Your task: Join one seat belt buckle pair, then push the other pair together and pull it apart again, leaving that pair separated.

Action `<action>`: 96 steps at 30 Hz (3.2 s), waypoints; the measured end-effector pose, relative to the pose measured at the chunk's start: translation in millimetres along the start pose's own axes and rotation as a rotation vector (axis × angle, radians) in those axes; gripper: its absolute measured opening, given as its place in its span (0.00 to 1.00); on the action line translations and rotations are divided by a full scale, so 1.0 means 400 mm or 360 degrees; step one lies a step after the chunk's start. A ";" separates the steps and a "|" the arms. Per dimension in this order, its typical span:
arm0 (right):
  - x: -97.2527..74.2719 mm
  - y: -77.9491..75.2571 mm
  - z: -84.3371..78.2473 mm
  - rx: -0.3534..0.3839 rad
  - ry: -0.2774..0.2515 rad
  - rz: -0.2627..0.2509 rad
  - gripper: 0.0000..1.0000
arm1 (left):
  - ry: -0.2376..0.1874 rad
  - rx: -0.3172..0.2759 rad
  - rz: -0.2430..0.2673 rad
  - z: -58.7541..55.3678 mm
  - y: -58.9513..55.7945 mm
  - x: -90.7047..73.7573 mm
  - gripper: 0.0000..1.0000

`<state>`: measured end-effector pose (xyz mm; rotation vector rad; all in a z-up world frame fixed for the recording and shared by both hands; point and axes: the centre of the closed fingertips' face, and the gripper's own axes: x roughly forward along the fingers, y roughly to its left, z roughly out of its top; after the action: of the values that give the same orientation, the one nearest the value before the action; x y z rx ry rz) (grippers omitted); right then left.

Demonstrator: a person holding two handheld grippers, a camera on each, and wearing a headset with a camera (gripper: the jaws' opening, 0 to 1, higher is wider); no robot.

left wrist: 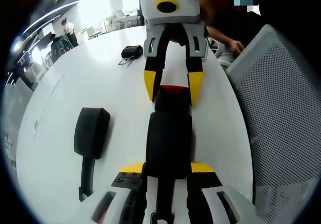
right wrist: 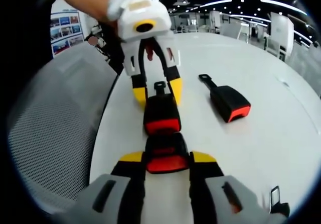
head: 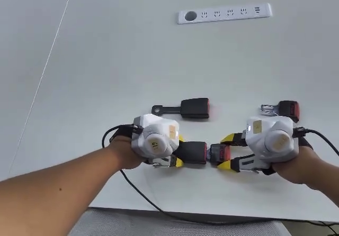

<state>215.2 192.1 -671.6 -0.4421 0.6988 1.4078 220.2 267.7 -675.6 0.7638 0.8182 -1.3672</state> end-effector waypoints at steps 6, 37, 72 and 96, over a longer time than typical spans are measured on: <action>-0.002 0.001 0.000 -0.0042 -0.0024 -0.0046 0.31 | -0.0056 -0.0009 -0.0018 0.000 0.003 -0.002 0.31; -0.003 -0.003 0.001 -0.0007 -0.0082 -0.0072 0.31 | -0.0150 0.0003 -0.0021 0.003 0.001 0.000 0.30; -0.159 -0.073 0.051 0.0082 -0.0224 -0.0333 0.70 | -0.0195 -0.0316 0.0168 0.089 0.076 -0.112 0.91; -0.356 -0.266 -0.080 0.0237 -0.0074 -0.0427 0.74 | -0.0194 -0.0333 0.0295 0.077 0.241 -0.151 0.91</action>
<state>311.9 51.8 -611.8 -0.3696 0.6745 1.1029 316.3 278.7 -608.6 0.5722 0.7607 -1.1316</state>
